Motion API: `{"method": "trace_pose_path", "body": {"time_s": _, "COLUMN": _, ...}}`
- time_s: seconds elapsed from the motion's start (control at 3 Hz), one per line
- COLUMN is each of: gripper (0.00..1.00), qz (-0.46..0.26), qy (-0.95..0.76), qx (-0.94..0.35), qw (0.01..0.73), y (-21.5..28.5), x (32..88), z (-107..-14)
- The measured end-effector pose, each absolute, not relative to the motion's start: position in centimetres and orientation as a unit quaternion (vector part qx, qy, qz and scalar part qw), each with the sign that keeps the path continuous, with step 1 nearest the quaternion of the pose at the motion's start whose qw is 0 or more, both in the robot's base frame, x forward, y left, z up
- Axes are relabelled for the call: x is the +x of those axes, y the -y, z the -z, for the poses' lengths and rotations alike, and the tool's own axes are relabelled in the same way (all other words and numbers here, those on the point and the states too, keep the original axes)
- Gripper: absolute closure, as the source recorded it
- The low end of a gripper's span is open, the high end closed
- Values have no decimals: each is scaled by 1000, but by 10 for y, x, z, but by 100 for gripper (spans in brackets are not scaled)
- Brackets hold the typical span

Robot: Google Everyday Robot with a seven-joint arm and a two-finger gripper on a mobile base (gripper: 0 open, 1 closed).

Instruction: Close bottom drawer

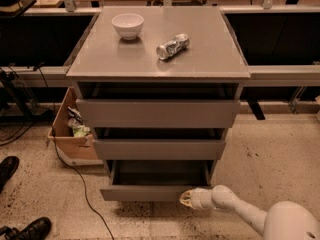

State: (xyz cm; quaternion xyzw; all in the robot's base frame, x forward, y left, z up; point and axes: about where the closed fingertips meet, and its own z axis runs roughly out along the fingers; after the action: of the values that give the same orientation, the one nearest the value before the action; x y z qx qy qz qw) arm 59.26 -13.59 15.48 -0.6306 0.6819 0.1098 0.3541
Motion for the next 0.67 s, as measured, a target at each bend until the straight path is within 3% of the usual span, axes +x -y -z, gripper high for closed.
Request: {"method": "trace_pose_path", "body": {"time_s": 0.67, "gripper": 100, "qz": -76, "qy": -669, "qx": -622, "qw": 400, "y": 108, "x": 627, "z": -141}}
